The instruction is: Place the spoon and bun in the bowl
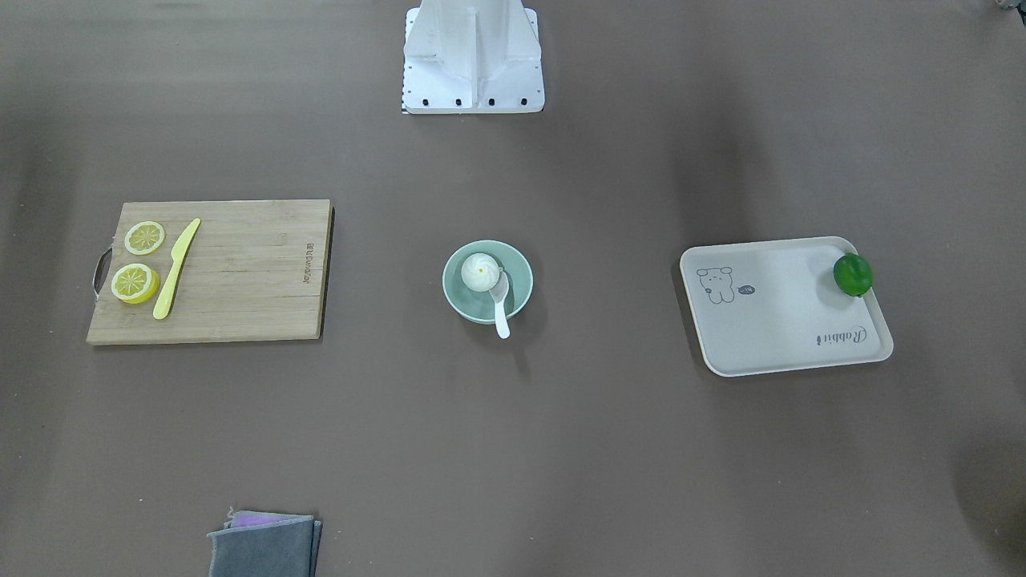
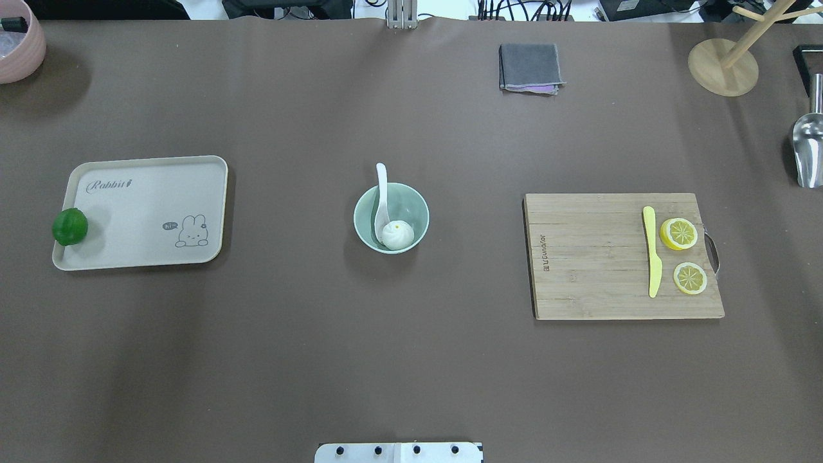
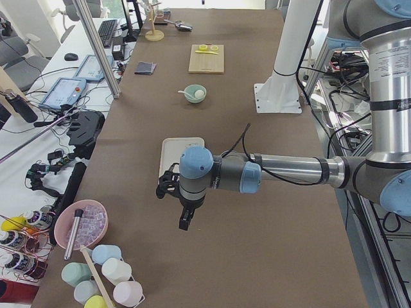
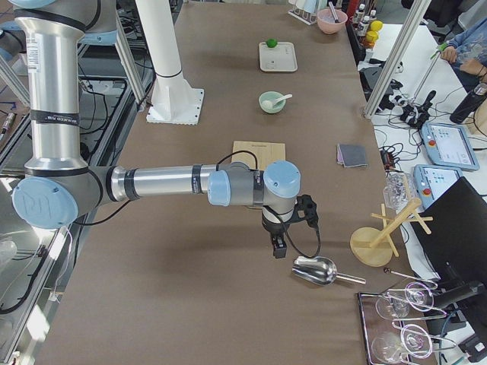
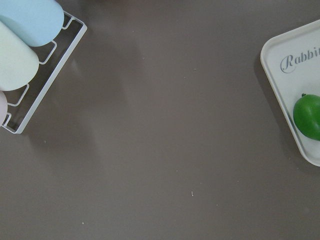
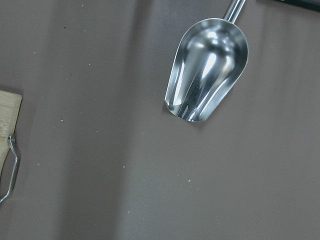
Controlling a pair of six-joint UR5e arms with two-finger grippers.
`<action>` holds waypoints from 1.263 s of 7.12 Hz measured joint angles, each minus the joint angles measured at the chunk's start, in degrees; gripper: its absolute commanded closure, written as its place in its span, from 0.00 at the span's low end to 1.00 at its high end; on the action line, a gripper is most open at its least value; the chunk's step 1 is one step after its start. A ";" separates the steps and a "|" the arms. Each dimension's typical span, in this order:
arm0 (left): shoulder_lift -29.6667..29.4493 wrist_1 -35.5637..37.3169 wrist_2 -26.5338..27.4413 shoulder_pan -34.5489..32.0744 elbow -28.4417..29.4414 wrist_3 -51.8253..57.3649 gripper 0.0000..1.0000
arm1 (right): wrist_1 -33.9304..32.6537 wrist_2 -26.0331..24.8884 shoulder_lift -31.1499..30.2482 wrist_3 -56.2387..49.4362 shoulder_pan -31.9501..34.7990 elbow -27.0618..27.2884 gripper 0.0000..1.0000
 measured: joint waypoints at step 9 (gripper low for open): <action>-0.20 -0.04 -4.06 -0.49 -1.74 -2.47 0.02 | 0.36 3.13 -2.25 0.17 0.98 0.44 0.00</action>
